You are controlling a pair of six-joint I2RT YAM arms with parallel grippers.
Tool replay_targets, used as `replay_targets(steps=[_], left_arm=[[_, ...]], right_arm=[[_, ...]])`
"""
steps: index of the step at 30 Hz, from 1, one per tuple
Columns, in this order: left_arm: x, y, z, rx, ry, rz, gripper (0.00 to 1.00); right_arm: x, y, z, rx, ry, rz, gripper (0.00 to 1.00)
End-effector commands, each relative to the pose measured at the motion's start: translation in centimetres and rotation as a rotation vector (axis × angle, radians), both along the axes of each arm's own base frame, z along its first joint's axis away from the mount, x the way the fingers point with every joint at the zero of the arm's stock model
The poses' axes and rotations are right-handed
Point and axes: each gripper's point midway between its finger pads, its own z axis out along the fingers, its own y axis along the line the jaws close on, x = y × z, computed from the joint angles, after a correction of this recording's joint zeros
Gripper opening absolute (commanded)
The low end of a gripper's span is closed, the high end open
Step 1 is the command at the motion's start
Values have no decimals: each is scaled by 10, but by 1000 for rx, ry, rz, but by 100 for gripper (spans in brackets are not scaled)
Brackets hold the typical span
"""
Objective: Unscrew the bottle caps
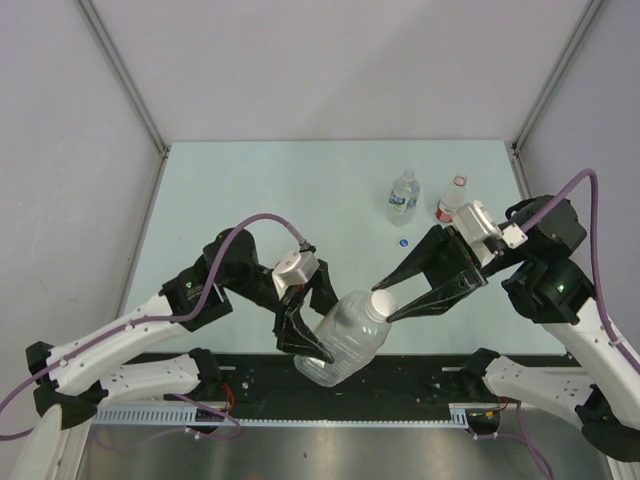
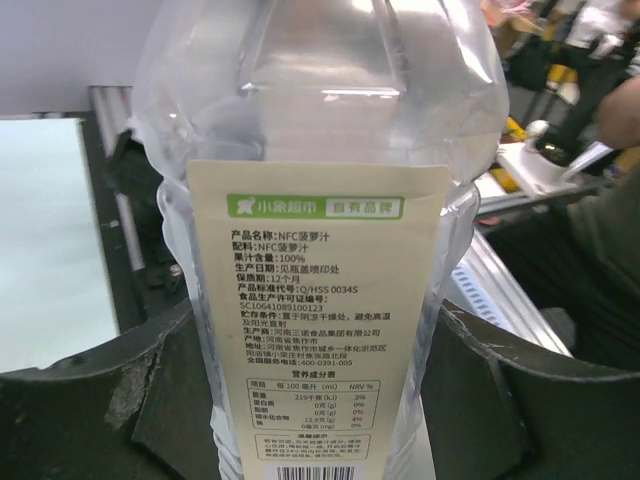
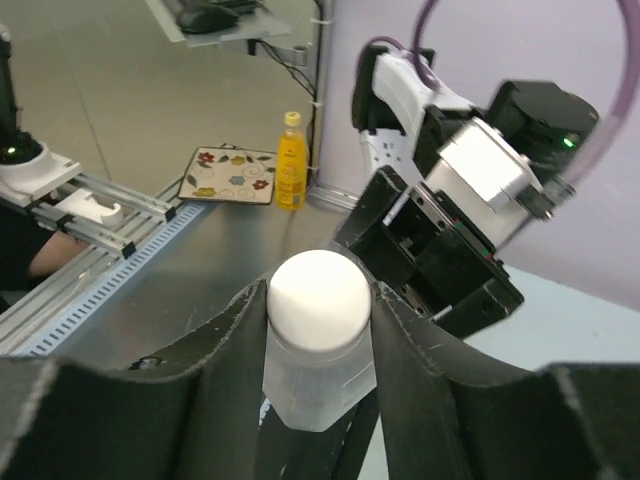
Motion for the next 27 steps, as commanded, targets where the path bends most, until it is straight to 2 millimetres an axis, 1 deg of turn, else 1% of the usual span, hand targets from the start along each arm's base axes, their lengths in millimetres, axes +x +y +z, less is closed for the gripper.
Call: replay_targets(steps=[1,2,3,5,7,8,10,11,12,13,14,15,16,19,21,24,25,26,27], left_arm=[[22,4,42,-169,-212,159,0],[27,4,38,-150,-215,189,0],[35,2,36,-136,-221,235,0],[42,3,33,-126,-242,278,0],[51,2,28,-108,-246,333,0],[54,4,30,-119,-257,357,0],[69,5,27,-104,-260,450,0],[76,6,29,-114,-269,497,0],[85,7,27,-104,-269,550,0],[99,9,26,-91,-273,629,0],[107,11,24,-82,-274,676,0],[111,13,24,-79,-278,703,0],[121,16,22,-67,-281,759,0],[133,20,20,-50,-293,833,0],[140,23,20,-43,-302,870,0],[157,30,15,-8,-311,972,0],[163,31,8,23,-310,1000,0],[174,38,6,49,-315,1085,0],[179,39,2,69,-318,1116,0]], right_arm=[[28,4,-13,-76,167,-141,55],[39,5,-10,-64,195,-206,69],[44,4,-7,-51,203,-246,73],[60,1,-1,-21,230,-342,81],[65,-2,5,3,233,-376,85],[70,-3,8,17,244,-408,90],[73,-7,14,46,251,-447,91],[82,-9,18,68,263,-504,92],[85,-11,19,80,270,-530,92],[86,-14,23,96,268,-551,92],[92,-16,26,113,279,-589,92],[93,-17,28,124,286,-601,92],[93,-19,29,131,290,-607,93],[94,-20,34,149,298,-617,93],[99,-20,34,153,312,-638,93],[120,-27,39,201,362,-759,93],[136,-34,42,238,421,-847,92],[146,-37,41,253,458,-897,91],[154,-41,40,264,497,-941,90]])
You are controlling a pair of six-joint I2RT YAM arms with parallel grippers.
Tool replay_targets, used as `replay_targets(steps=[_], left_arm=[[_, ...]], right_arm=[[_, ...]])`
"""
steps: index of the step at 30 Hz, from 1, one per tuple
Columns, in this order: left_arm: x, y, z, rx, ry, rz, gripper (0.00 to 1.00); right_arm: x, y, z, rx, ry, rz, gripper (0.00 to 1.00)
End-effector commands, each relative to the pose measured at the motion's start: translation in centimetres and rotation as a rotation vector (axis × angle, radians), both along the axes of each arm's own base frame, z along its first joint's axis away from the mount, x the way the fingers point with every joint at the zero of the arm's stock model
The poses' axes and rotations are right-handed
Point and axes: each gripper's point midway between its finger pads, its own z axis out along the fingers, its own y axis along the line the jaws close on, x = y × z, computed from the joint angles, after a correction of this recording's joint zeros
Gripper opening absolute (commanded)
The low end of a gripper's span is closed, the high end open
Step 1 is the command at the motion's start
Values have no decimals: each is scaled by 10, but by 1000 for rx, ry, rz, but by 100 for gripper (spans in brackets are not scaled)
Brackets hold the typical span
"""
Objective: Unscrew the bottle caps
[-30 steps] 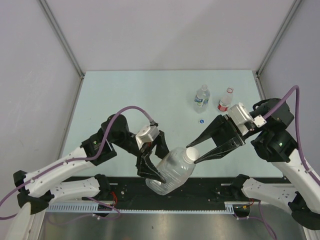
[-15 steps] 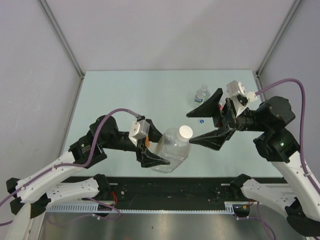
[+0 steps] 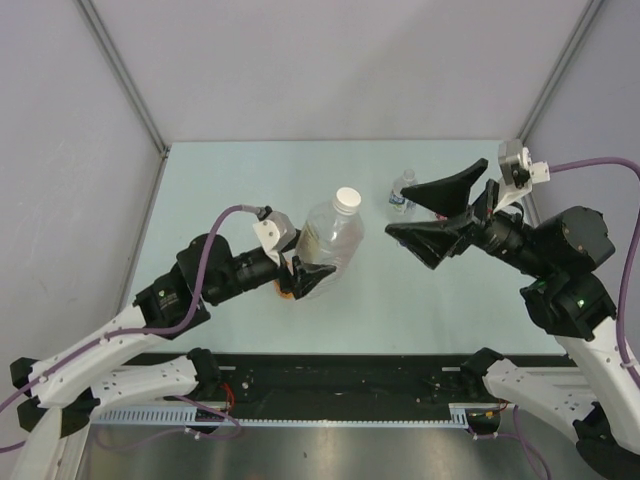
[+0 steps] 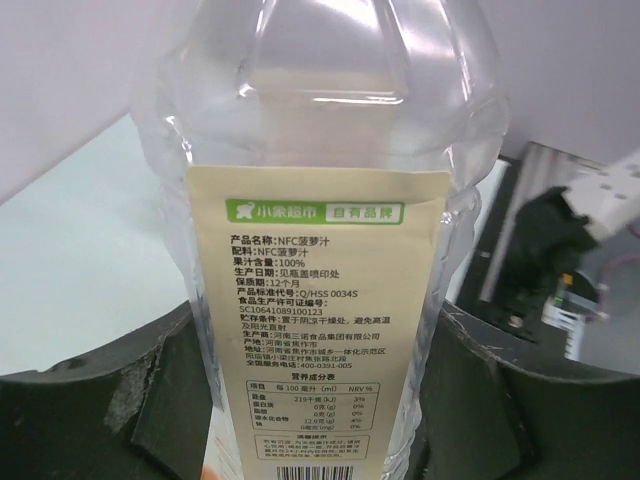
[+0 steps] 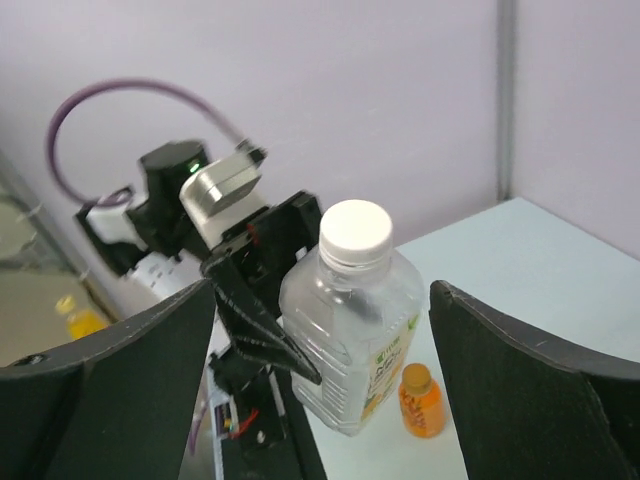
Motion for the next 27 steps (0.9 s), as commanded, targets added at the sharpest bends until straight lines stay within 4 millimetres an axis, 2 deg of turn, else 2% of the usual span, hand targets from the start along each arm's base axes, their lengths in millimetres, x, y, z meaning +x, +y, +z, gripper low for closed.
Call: replay_targets(steps=[1,4,10,11,13,17,27], left_arm=[[40,21,-7,56,-42,267,0],[50,29,-12,76,-72,380,0],[65,36,-27,168,-117,566,0],[64,30,-32,201,-133,572,0],[69,33,-35,232,-151,635,0],[67,22,-42,280,-179,653,0],[67,9,-41,275,-176,630,0]], right_arm=[[56,-24,8,137,166,-310,88],[78,-27,-4,166,291,-400,85],[105,-20,-32,177,456,-518,84],[107,-18,-36,171,467,-526,84],[112,-13,-43,159,487,-550,84],[108,7,-51,126,497,-526,84],[115,17,-74,53,523,-552,83]])
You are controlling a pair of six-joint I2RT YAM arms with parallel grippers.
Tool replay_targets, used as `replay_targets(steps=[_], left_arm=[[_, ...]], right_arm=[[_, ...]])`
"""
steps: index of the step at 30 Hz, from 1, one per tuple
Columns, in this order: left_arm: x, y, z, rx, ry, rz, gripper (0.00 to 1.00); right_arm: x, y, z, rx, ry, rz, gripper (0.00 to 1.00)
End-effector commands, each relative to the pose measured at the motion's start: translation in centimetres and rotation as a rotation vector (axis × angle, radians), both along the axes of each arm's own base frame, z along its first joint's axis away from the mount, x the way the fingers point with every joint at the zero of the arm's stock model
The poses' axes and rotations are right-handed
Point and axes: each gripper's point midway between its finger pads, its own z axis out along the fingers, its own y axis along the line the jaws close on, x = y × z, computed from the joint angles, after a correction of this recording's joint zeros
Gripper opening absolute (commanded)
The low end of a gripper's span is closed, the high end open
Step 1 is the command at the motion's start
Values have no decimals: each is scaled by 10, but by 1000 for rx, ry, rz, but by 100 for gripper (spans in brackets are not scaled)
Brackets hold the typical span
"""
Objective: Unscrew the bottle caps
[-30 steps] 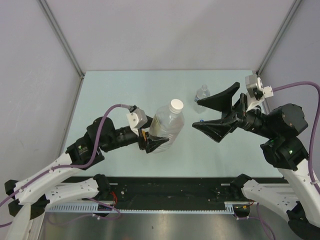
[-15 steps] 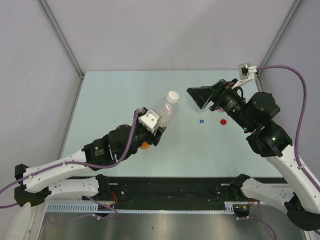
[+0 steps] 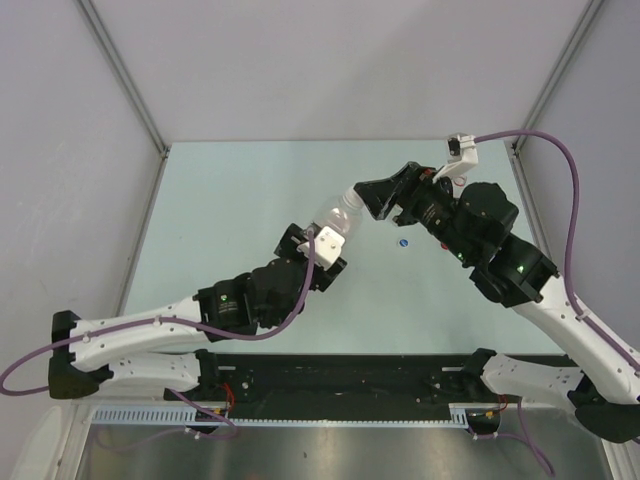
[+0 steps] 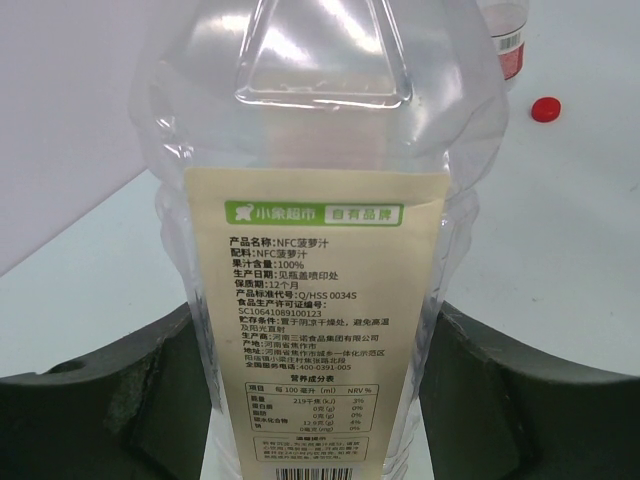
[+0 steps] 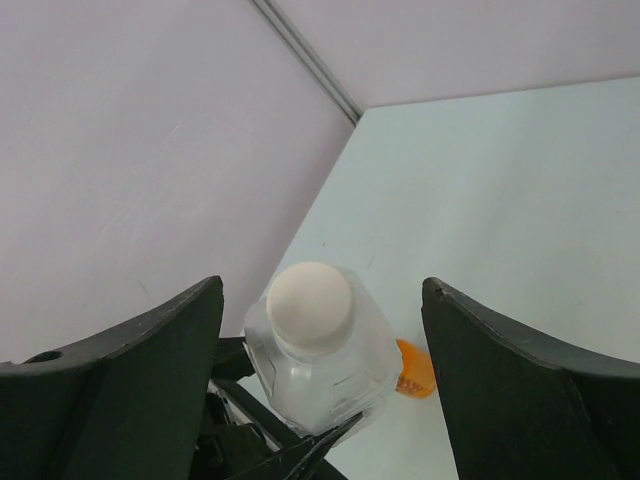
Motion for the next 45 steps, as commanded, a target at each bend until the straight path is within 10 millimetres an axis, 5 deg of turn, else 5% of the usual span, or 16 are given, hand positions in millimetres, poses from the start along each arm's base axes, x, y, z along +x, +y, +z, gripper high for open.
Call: replay_targets(steps=[1,22,34,35,40,45], left_arm=[[4,-2,23,-50,-38,28,0],[2,-6,20,-37,-34,23,0],[-4,-9,28,-80,-26,-26,0],[-8,-12,30,-94,-20,-58,0],[-41,-29,53,-188,5,-310,0],[-117,-46,85,-288,95,-797,0]], right_arm=[[6,-1,-6,-19,17,-37,83],[9,21,-29,-84,53,28,61],[-2,18,-31,-120,37,75,7],[-5,18,-29,-127,21,91,0],[-43,35,-12,-144,-108,333,0],[-90,31,16,-154,-327,535,0]])
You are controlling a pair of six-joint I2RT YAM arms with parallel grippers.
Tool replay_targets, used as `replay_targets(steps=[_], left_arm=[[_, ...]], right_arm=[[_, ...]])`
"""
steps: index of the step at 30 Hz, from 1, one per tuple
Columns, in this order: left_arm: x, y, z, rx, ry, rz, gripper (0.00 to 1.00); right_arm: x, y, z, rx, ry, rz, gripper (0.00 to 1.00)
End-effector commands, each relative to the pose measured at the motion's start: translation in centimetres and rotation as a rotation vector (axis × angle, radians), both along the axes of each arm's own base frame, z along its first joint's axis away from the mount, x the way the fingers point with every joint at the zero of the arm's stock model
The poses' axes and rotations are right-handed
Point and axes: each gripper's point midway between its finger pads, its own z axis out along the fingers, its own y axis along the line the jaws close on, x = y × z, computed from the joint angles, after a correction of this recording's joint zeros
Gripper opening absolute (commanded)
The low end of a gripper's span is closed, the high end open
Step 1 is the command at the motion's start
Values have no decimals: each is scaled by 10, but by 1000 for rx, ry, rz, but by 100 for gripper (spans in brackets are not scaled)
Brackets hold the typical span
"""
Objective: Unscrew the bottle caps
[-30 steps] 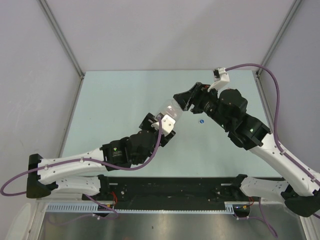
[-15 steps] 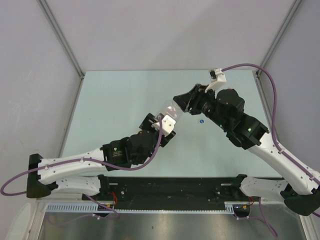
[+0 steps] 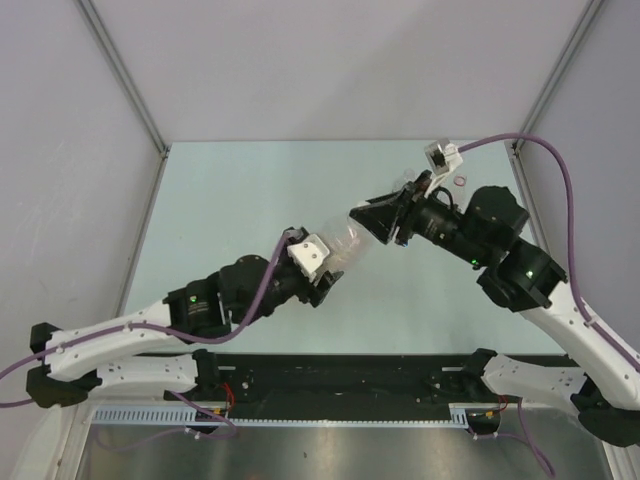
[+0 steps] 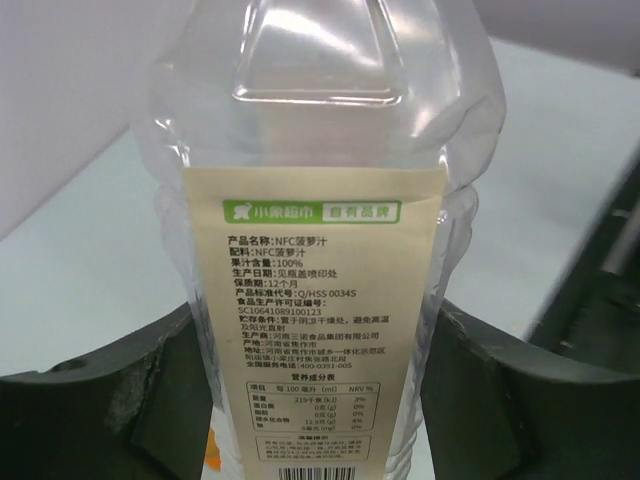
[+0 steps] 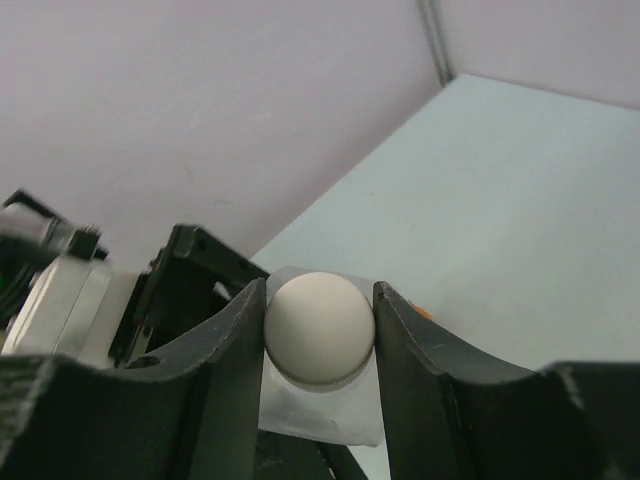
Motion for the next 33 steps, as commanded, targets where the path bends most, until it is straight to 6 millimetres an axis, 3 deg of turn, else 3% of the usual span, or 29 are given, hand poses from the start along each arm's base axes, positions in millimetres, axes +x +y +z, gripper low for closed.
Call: replay_targets(steps=[1,2,3,4,6,7,13,21,33], left_arm=[[-90,-29,75,-229,47,-572,0],[-95,-28,79,-248,74,-609,0],[-118,-27,86,-263,90,-745,0],[-125,-25,91,-270,94,-793,0],[-135,-22,97,-296,136,-875,0],[-152,-18,98,-293,157,-984,0],[-182,-7,102,-303,275,-1252,0],[-189,-10,109,-333,283,-1382,0],[-182,-16,102,-311,294,-1356,0]], right_arm=[[-69,8,25,-8,-232,359,0],[-79,7,27,-6,-260,404,0],[-88,6,33,6,-308,449,0],[-106,3,37,19,-341,528,0],[-121,2,43,37,-385,599,0],[-133,-1,43,41,-408,662,0],[-177,-11,42,58,-479,913,0],[-208,-28,41,67,-548,1089,0],[-213,-39,40,56,-581,1135,0]])
